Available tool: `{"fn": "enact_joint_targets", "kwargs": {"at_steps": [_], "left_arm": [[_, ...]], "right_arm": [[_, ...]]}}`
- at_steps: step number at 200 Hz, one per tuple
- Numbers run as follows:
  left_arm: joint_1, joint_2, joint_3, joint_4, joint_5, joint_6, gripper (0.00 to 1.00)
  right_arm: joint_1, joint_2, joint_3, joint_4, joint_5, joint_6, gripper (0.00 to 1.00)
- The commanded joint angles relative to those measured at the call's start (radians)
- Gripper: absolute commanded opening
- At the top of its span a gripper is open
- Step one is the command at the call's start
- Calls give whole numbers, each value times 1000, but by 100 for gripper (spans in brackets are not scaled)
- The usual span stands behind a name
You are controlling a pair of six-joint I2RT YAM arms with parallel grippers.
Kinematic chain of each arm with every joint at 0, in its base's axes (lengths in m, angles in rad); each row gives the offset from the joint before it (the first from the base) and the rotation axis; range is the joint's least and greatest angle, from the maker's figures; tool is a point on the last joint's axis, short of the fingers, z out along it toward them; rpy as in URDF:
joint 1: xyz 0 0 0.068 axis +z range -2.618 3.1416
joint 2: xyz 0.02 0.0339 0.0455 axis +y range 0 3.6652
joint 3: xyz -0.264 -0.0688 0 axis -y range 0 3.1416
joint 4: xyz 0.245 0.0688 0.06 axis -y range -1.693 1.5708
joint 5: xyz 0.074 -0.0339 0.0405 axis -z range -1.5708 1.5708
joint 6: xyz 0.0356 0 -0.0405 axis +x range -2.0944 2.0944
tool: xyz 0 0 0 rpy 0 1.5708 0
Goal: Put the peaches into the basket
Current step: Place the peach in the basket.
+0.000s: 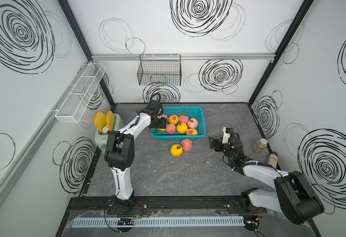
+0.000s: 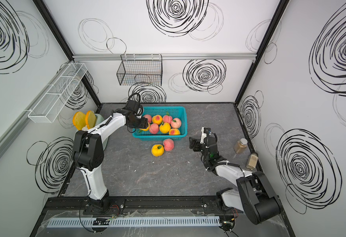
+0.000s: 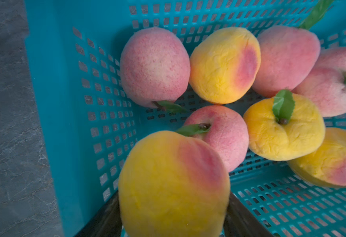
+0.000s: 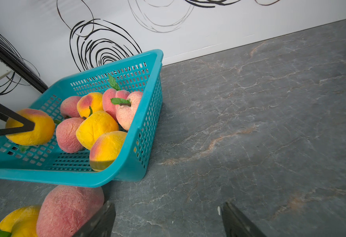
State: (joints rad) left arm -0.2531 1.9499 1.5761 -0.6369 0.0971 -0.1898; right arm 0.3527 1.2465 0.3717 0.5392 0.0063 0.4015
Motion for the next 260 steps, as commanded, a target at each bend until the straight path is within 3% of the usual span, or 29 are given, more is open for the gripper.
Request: {"fn": "enact_joint_targets", "kwargs": {"at_steps": [1,40,51,66,157,209,260], "left_arm": [[11,-16,-11,29,-1,-12,69],[10,-31,-23,41,-3,-16,82],[8,-42,-32,47,-2,-17,94],[7,-61,-47,61,-1,-15,100],[1,-195,-136,196,72,-18,99],[2,-241,-162,241,115,-23,99],[5,-249,-171,237,112,-19,98]], "right_arm": [[-3,11,3,19,-6,11,85],[-3,13,3,18,-2,10,85],[-3,13,3,17,-3,10,85],[-4,16,3,19,-2,10,85],[-3,37,11,22,-18,6,85],[8,79,26,58,-109,-15,85],[106,129,34,82,-139,-29,84]]}}
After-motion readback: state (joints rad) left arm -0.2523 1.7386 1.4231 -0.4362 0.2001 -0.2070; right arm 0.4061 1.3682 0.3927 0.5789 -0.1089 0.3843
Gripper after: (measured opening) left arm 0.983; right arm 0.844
